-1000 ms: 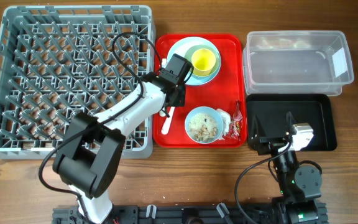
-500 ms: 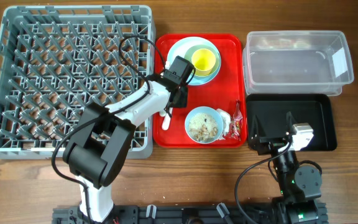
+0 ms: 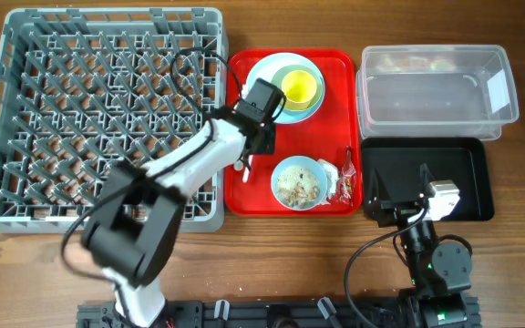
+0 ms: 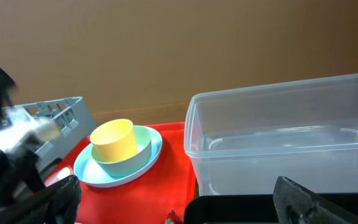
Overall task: Sort waste into correct bins and load items into the dishwasher rack
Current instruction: 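Carry the fork left and drop it into the grey dish rack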
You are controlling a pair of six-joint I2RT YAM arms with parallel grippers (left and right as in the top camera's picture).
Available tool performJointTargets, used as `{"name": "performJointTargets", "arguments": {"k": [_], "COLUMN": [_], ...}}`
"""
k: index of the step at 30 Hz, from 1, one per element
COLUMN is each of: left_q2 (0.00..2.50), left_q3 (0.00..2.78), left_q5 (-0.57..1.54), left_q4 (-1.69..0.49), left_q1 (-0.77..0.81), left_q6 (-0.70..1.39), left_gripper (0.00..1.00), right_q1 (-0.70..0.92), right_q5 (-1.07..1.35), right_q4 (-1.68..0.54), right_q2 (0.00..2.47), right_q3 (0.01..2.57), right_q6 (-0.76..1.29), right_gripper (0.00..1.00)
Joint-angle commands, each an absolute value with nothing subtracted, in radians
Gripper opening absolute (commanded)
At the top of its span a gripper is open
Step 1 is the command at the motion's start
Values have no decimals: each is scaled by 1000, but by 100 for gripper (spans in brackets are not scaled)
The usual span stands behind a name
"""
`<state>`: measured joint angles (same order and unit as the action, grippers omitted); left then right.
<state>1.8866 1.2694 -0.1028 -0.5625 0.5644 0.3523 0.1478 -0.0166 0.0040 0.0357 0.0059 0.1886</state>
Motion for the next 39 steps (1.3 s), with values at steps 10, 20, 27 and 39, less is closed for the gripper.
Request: {"name": "performJointTargets", "arguments": {"k": [10, 20, 27, 39], "left_q2": [1512, 1619, 1652, 1685], "left_q3": [1273, 1270, 1270, 1296], "left_q5": [-323, -211, -146, -146], "left_q4": [-754, -771, -763, -764], "left_q1": [430, 294, 295, 295], "left_q6": [313, 265, 352, 352], "left_gripper": [4, 4, 4, 32], "right_q1": [148, 148, 148, 148], "right_q5": [-18, -18, -18, -18], "right_q4": [9, 9, 9, 9], "right_q2": [34, 34, 34, 34], "right_q3": [5, 5, 5, 5], "right_q6": [186, 186, 186, 186], "right_gripper": [100, 100, 100, 100]}}
